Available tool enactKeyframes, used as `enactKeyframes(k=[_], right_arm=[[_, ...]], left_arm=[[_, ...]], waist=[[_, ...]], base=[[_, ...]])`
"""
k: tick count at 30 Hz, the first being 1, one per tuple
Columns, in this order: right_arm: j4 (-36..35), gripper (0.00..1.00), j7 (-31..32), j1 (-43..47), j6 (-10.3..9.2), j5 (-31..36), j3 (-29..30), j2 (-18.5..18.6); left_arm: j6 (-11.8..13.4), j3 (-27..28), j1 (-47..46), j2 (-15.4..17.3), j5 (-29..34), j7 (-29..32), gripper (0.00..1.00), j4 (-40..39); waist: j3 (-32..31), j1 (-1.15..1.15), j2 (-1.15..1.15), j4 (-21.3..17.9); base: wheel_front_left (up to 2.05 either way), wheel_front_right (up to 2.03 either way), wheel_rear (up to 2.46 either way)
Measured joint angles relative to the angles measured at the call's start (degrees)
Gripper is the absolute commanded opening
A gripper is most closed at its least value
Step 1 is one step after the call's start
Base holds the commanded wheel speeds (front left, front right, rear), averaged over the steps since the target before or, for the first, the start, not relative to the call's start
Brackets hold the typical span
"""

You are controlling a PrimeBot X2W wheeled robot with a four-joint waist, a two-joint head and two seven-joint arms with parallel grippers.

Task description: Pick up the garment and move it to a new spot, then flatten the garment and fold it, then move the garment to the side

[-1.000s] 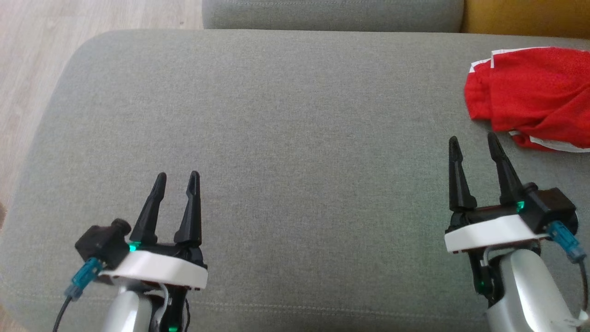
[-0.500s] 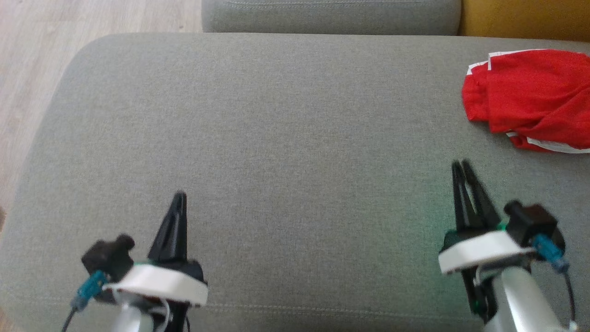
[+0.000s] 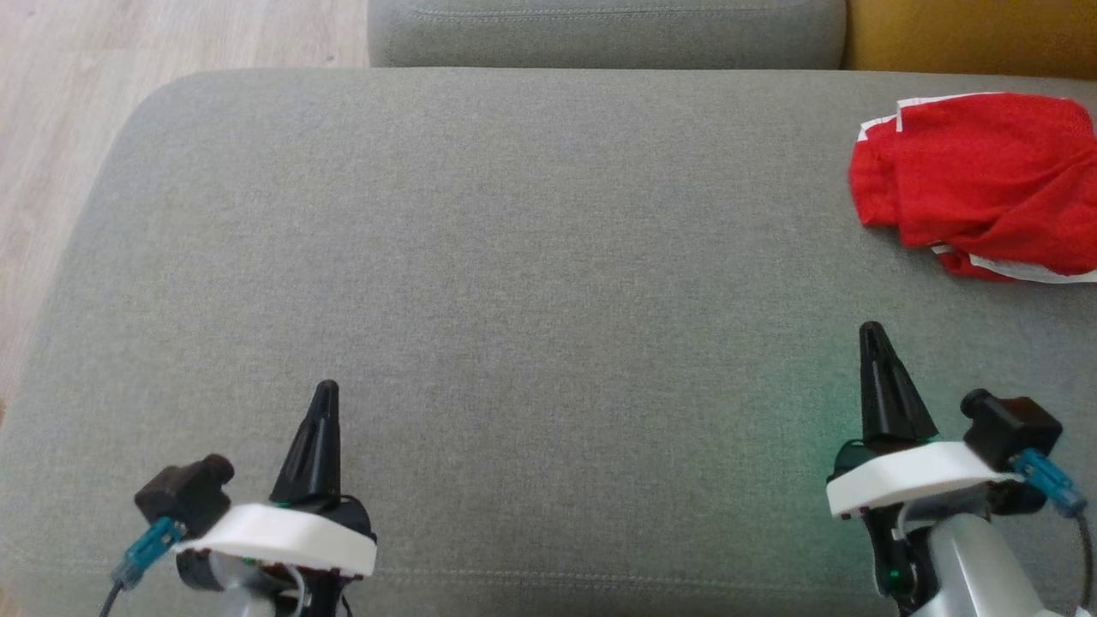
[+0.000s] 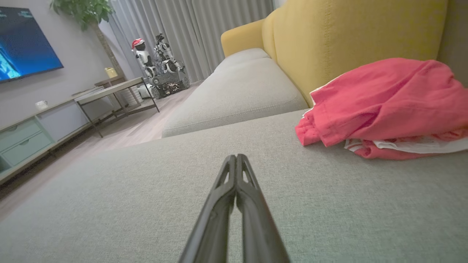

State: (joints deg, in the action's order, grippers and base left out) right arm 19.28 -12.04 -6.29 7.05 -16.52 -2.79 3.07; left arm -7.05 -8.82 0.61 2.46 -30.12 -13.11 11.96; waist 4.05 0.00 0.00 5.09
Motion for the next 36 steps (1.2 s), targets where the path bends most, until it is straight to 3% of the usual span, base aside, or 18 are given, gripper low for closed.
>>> enactKeyframes(k=[36], right_arm=[[-0.97,0.0,5.58,0.08,0.0,-24.51,3.15,0.0]], left_arm=[[0.0,2.55,-0.95,0.57,-21.08,5.08,0.0,1.29]], waist=[[-1.25,0.0,0.0,-1.65]], base=[[0.0,0.0,0.0]])
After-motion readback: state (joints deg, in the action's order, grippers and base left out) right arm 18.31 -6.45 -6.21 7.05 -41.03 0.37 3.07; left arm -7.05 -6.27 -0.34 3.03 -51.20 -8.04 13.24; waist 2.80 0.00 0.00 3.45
